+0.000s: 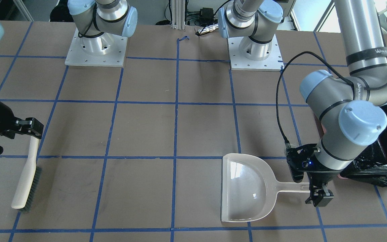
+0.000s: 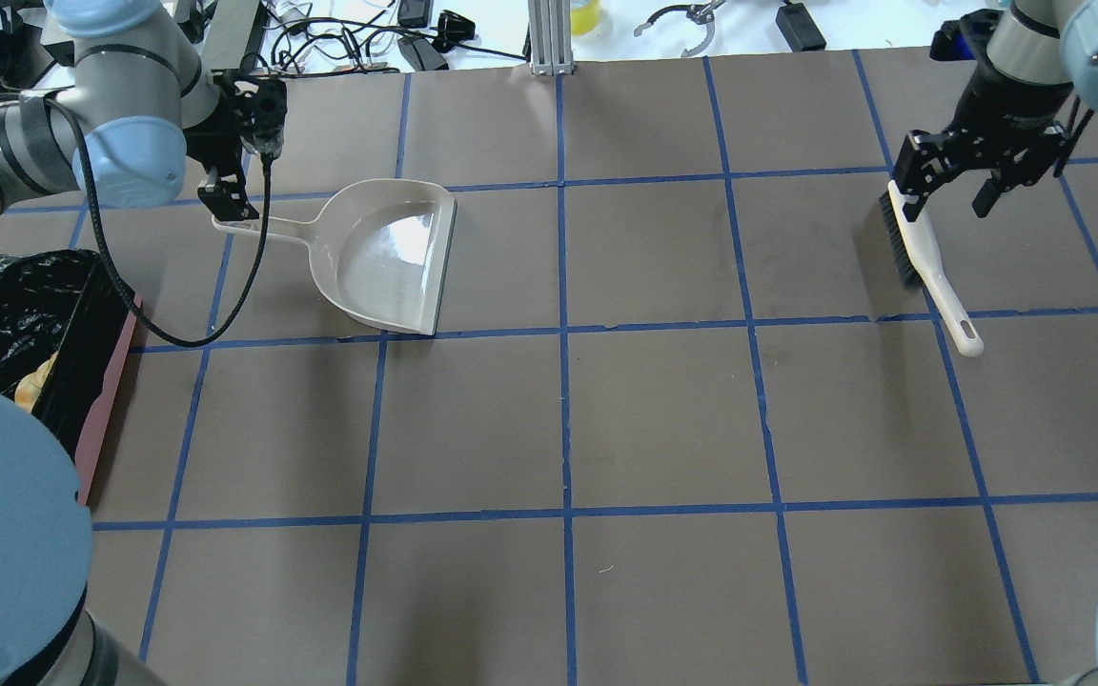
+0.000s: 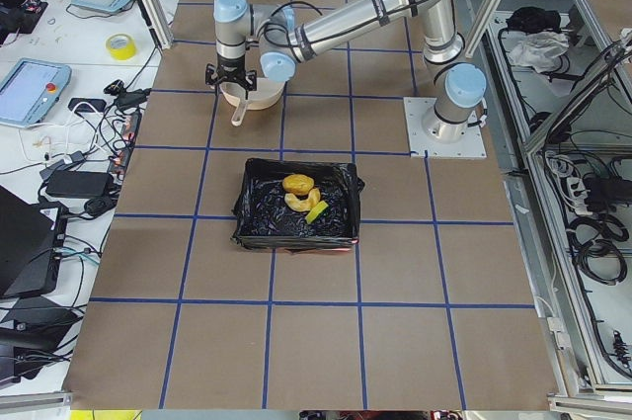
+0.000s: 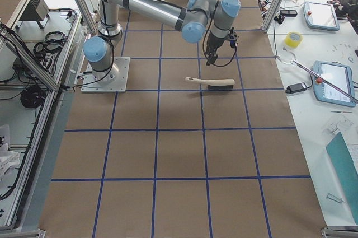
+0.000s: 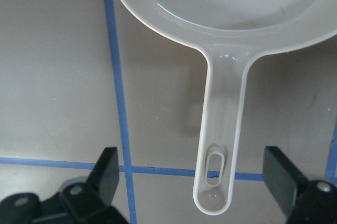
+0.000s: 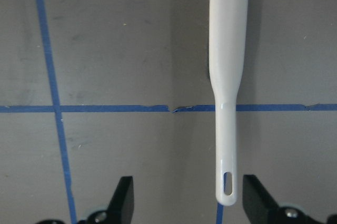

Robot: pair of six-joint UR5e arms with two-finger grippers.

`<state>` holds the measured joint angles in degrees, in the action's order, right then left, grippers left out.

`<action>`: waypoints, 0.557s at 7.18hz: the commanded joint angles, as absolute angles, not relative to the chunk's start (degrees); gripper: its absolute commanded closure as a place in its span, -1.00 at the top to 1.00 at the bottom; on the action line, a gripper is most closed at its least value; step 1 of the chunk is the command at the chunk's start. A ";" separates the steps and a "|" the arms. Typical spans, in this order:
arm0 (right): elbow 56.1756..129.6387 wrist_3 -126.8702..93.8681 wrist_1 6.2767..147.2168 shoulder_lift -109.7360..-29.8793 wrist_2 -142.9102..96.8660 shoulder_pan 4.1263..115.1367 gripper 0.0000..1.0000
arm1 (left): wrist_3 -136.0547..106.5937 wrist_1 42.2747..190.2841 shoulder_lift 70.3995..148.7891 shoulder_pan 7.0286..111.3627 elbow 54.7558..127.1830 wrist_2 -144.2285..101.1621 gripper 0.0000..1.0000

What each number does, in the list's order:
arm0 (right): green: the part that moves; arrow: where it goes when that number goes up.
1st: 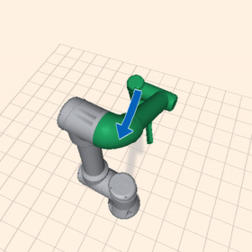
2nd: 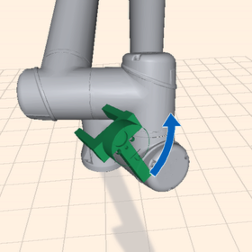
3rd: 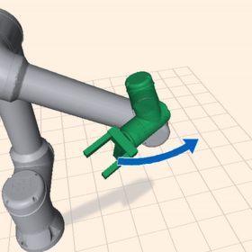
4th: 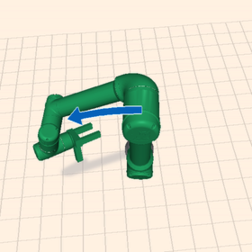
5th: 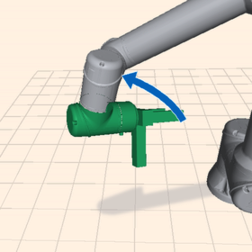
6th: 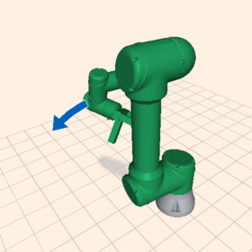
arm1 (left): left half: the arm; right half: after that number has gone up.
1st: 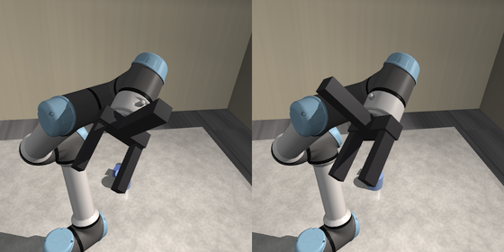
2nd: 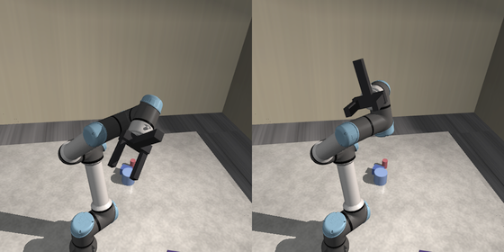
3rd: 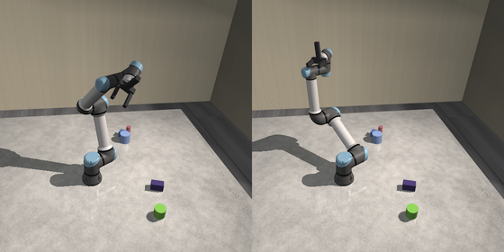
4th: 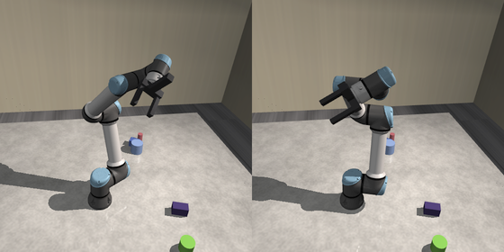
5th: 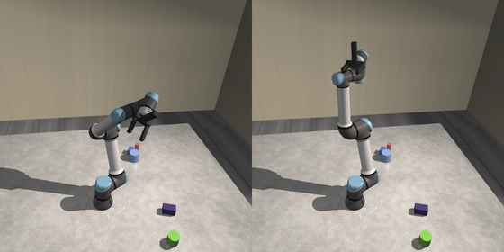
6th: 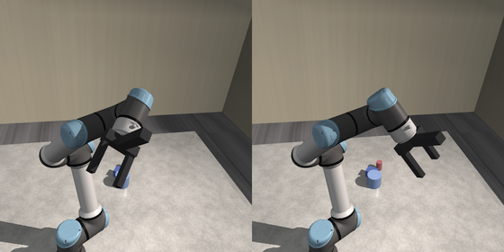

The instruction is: Sweep and dump trash into bin

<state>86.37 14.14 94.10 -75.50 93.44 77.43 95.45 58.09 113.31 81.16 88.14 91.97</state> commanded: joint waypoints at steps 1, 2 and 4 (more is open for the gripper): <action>85.96 12.48 90.28 -80.40 93.52 84.61 0.58 | 76.21 70.08 101.83 82.97 88.77 90.11 1.00; 86.13 10.48 88.61 -82.51 92.99 87.16 0.58 | 63.32 76.57 96.91 83.75 89.47 89.13 1.00; 86.13 9.14 86.93 -86.72 92.90 89.82 0.56 | 42.72 84.07 90.73 85.77 89.73 89.30 1.00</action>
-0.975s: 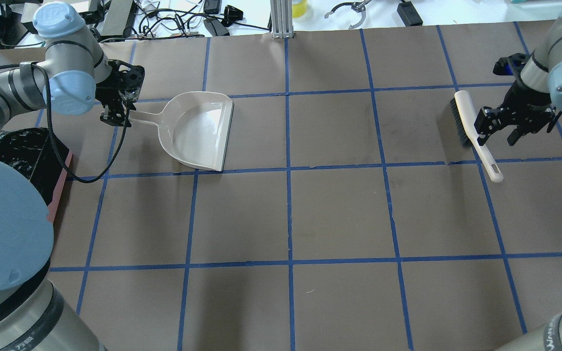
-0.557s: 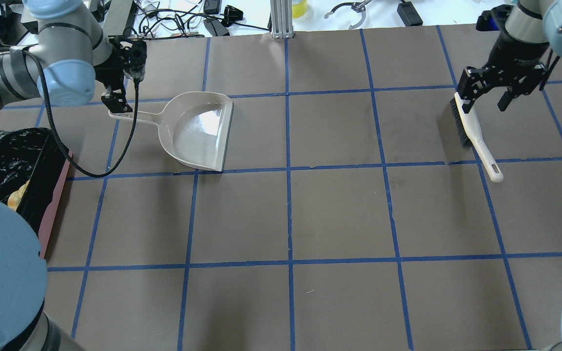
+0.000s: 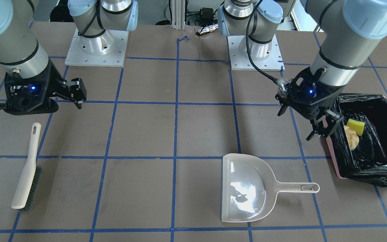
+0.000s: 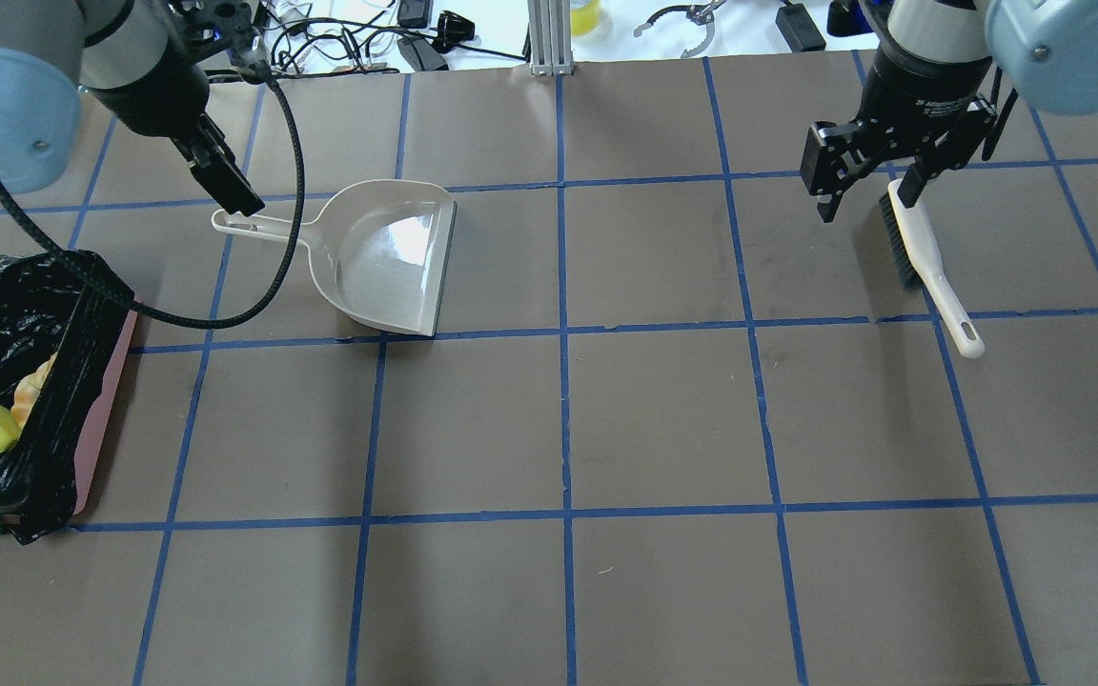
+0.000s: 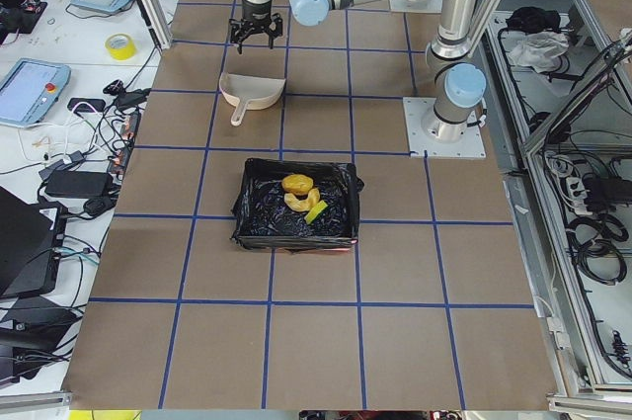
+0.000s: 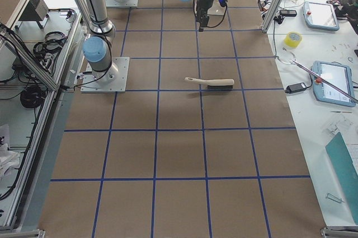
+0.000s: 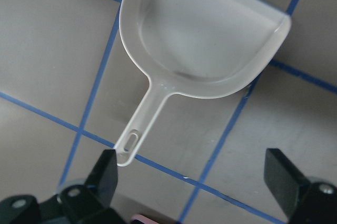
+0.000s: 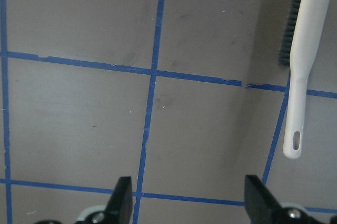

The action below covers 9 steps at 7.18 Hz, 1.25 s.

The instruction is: Sweep and dump trash into bin

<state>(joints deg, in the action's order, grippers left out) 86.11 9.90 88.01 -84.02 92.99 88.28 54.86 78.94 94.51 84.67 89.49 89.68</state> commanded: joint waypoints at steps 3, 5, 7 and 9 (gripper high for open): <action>85.96 9.40 87.63 -88.33 92.46 91.84 0.61 | 9.50 90.17 88.07 90.42 90.87 90.00 1.00; 86.13 9.41 89.38 -88.24 90.01 91.93 1.00 | 5.03 90.26 87.98 90.70 90.97 90.18 1.00; 85.87 8.53 90.17 -88.07 90.09 91.85 1.00 | 3.78 94.12 87.72 90.79 90.36 90.53 1.00; 86.39 3.61 91.49 -88.33 91.05 91.58 1.00 | 4.13 94.13 87.71 90.70 90.44 90.53 1.00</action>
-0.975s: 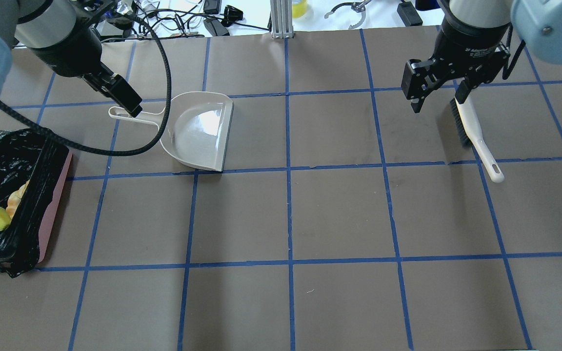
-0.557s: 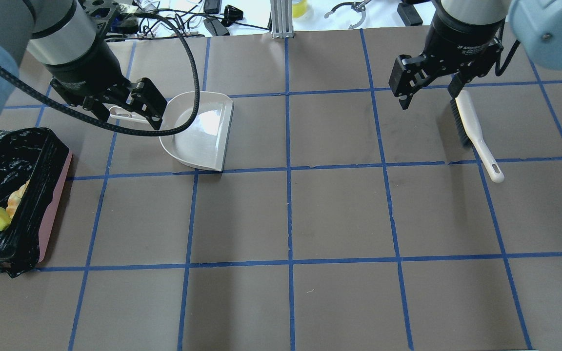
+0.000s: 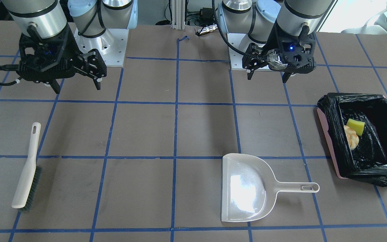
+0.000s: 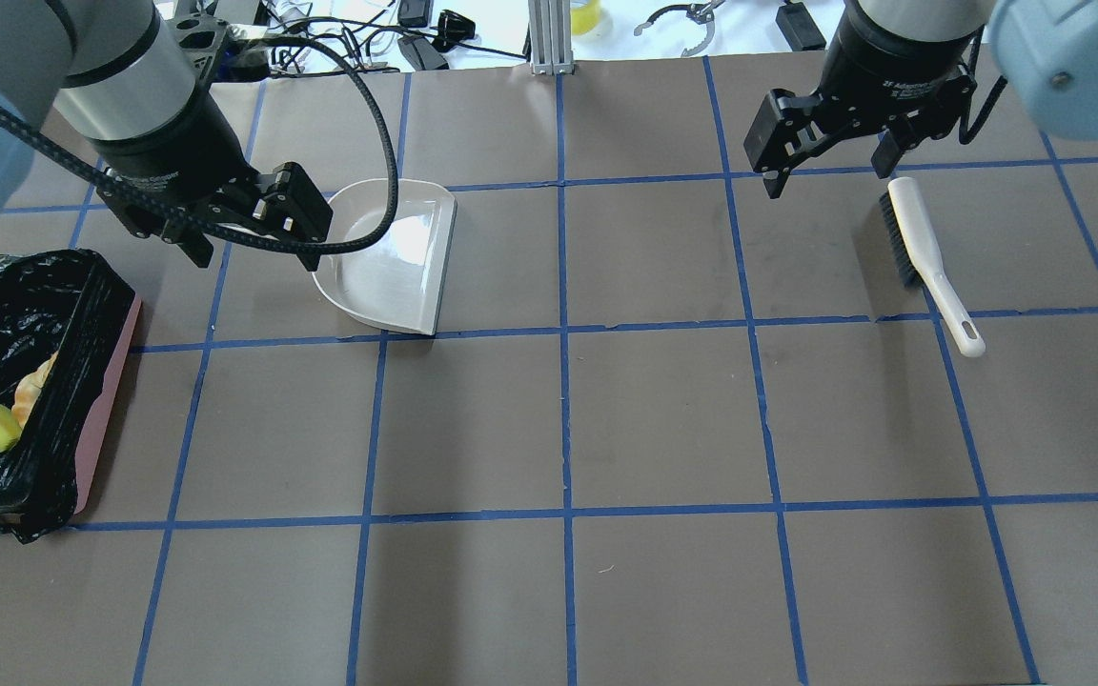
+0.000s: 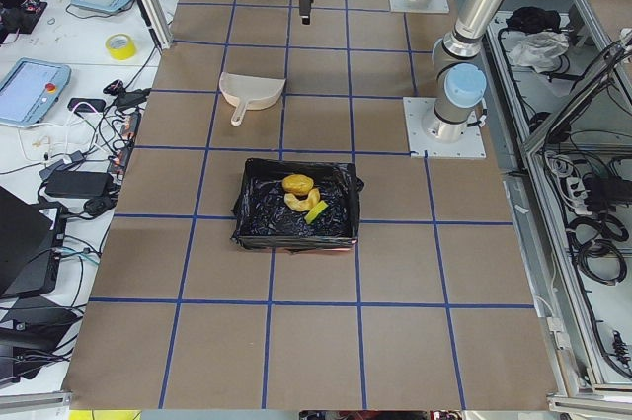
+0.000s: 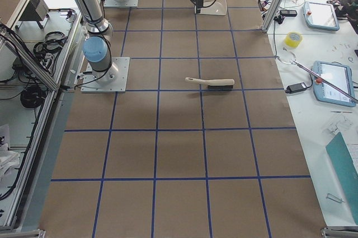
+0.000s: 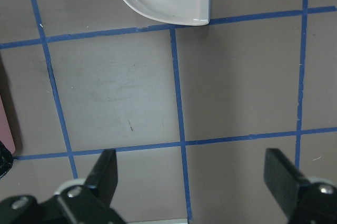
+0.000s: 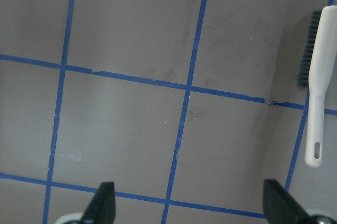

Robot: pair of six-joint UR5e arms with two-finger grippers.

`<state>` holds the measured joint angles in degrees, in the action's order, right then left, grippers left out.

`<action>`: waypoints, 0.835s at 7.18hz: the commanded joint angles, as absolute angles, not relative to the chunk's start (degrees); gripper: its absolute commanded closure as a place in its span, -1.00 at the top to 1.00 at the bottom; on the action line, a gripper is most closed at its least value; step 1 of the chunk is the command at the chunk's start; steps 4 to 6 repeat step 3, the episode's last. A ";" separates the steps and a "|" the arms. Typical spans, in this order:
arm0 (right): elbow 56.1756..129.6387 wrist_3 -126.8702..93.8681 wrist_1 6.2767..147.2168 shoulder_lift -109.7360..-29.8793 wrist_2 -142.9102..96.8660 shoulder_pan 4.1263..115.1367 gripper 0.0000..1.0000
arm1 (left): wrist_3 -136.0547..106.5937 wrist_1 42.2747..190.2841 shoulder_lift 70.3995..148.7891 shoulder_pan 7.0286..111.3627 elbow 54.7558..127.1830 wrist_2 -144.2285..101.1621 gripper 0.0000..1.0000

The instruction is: Sweep and dump trash into bin

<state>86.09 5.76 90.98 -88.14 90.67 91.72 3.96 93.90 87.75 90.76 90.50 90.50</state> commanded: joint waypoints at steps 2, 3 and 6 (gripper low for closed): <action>86.48 1.59 91.23 -88.42 91.05 91.76 1.00 | 4.39 94.22 87.54 90.53 90.35 90.53 1.00; 86.57 1.58 91.40 -88.42 91.05 91.67 1.00 | 4.39 94.13 87.71 90.53 90.53 90.53 1.00; 86.57 1.58 91.40 -88.42 91.05 91.67 1.00 | 4.39 94.13 87.71 90.53 90.53 90.53 1.00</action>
